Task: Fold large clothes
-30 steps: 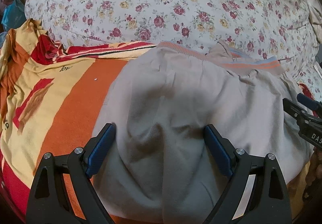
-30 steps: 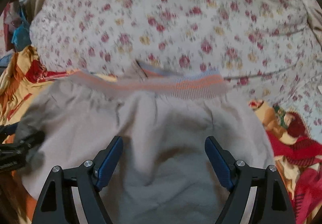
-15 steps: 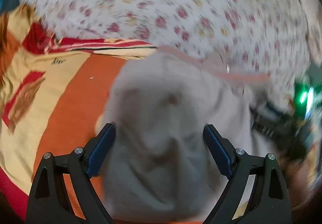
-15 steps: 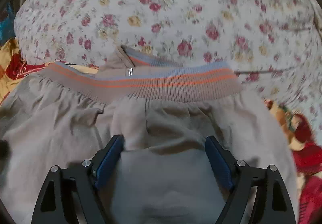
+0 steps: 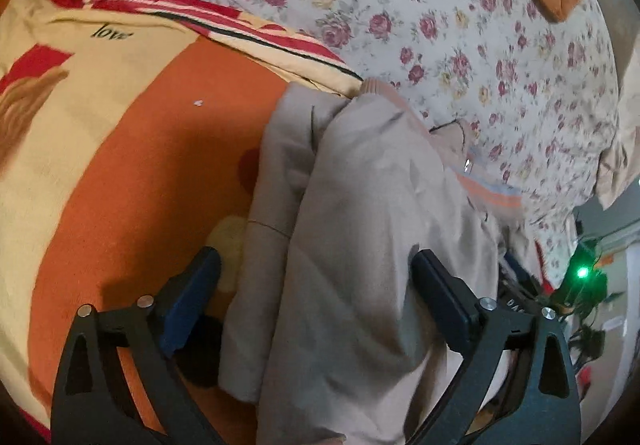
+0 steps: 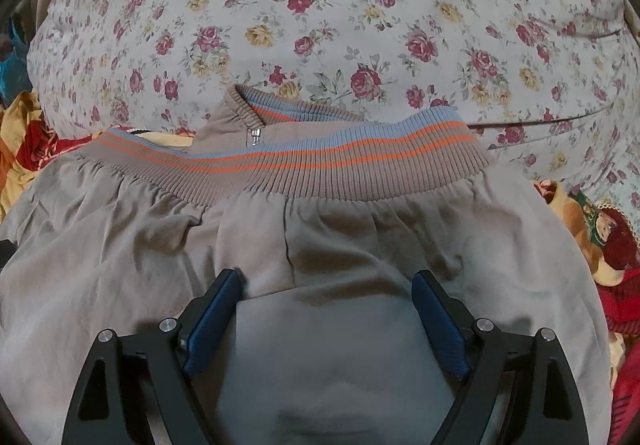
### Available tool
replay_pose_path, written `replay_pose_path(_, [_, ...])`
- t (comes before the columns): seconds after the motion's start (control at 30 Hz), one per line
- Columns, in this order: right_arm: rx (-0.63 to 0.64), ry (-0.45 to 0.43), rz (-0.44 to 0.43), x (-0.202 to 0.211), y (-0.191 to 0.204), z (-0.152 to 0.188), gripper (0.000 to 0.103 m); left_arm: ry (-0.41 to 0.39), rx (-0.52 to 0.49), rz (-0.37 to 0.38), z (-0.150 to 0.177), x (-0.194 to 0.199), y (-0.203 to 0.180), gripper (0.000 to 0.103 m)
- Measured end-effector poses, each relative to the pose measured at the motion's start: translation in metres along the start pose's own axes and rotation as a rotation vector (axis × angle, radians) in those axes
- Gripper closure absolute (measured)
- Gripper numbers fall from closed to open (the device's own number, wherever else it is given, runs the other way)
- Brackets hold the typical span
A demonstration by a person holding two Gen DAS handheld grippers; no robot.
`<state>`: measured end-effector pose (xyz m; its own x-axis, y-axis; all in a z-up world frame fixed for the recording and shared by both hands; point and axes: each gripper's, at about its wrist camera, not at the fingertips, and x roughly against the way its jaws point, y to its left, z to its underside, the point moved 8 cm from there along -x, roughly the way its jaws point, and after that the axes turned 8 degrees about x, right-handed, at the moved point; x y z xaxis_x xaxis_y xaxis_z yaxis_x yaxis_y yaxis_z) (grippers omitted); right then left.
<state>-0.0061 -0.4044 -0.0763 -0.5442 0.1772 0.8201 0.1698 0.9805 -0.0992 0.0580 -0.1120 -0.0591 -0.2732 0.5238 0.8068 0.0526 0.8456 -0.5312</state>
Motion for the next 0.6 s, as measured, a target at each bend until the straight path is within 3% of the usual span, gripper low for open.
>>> replay_pose_path(0.2, [-0.002, 0.002, -0.003, 0.000, -0.001, -0.001, 0.015, -0.013, -0.072, -0.009, 0.003, -0.008, -0.007, 0.003])
replay_pose_path(0.27, [-0.002, 0.002, -0.004, 0.000, 0.000, -0.001, 0.015, -0.011, -0.082, -0.001, 0.003, -0.009, -0.009, 0.015])
replay_pose_path(0.33, [-0.005, 0.003, -0.008, 0.000, 0.000, -0.001, 0.014, 0.009, -0.076, 0.041, 0.006, -0.010, -0.013, 0.048])
replay_pose_path(0.5, [-0.015, 0.020, -0.027, 0.000, -0.001, -0.002, 0.014, -0.026, -0.081, 0.051, 0.009, -0.003, -0.025, 0.075])
replay_pose_path(0.6, [-0.002, 0.054, -0.044, 0.004, -0.002, -0.009, 0.015, -0.056, -0.087, 0.061, 0.012, 0.014, -0.039, 0.080])
